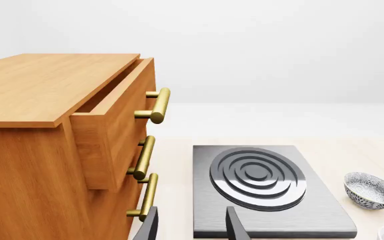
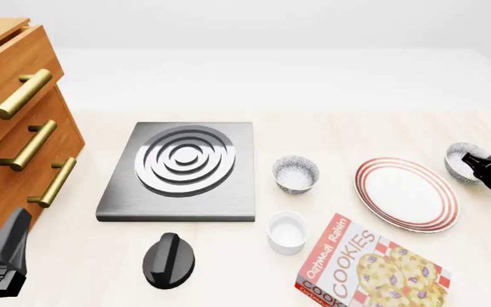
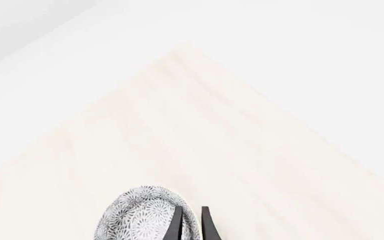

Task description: Pick the akita bowl next to the plate and place it on the plate.

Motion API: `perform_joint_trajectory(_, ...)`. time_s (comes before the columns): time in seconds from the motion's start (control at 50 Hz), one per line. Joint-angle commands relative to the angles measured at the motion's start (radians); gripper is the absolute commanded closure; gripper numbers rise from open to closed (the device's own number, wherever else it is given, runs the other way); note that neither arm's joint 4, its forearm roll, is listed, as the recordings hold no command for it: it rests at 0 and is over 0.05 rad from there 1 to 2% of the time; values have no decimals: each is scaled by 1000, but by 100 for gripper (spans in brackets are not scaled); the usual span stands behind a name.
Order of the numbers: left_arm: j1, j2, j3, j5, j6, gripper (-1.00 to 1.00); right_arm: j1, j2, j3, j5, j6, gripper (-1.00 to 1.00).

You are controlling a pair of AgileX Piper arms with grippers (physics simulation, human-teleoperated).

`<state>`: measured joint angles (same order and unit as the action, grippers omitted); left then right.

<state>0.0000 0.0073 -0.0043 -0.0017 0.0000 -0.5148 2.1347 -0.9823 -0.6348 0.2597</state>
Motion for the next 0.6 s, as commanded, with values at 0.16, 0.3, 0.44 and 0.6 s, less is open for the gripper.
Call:
perform_joint_trajectory(0.16, 0, 0, 0, 0, 0, -100, -8, -40, 13, 31, 25, 100)
perform_joint_trajectory(0.3, 0, 0, 0, 0, 0, -100, -4, -72, 20, 45, 36, 100)
perform_joint_trajectory(0.44, 0, 0, 0, 0, 0, -100, 0, -96, 24, 56, 44, 100)
perform_joint_trajectory(0.6, 0, 0, 0, 0, 0, -100, 2, -137, 34, 75, 54, 100)
